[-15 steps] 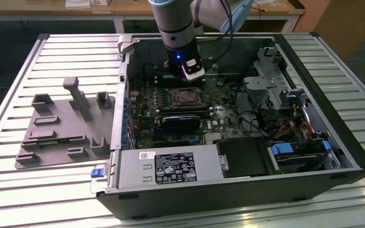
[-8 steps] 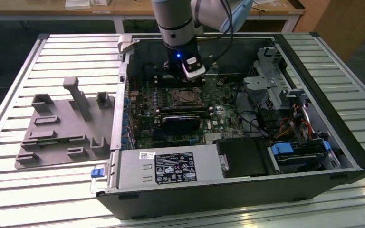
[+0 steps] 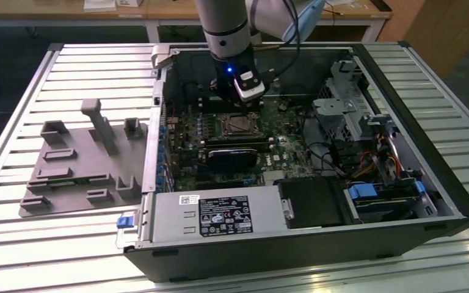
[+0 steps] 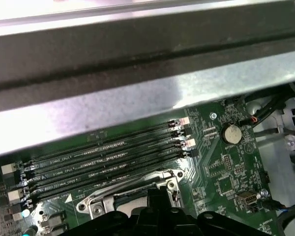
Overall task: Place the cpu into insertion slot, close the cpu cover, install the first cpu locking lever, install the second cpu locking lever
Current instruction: 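Install the first cpu locking lever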
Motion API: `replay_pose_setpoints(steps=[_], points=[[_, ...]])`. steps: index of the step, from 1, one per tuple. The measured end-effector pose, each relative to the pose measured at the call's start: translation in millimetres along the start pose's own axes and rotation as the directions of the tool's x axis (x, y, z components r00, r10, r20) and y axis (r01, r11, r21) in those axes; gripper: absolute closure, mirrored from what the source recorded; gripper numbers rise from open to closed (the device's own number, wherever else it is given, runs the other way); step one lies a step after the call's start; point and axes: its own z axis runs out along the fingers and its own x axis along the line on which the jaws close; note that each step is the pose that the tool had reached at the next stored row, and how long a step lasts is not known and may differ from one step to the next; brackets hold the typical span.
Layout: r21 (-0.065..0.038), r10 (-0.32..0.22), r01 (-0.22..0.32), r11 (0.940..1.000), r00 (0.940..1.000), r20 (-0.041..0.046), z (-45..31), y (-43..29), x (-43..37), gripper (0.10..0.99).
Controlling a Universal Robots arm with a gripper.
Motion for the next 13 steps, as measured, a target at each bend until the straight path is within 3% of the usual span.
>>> replay_pose_setpoints(steps=[7, 10, 13], points=[[0.003, 0.000, 0.000, 1.0000, 1.0000, -0.0024, 0.3, 0.1, -0.3, 0.980], [0.017, -0.002, 0.002, 0.9999, 0.9998, -0.0176, 0.9, 0.4, -1.7, 0.980], [0.034, -0.002, 0.004, 0.9994, 0.9992, -0.0397, 1.7, 1.1, -4.2, 0.980]])
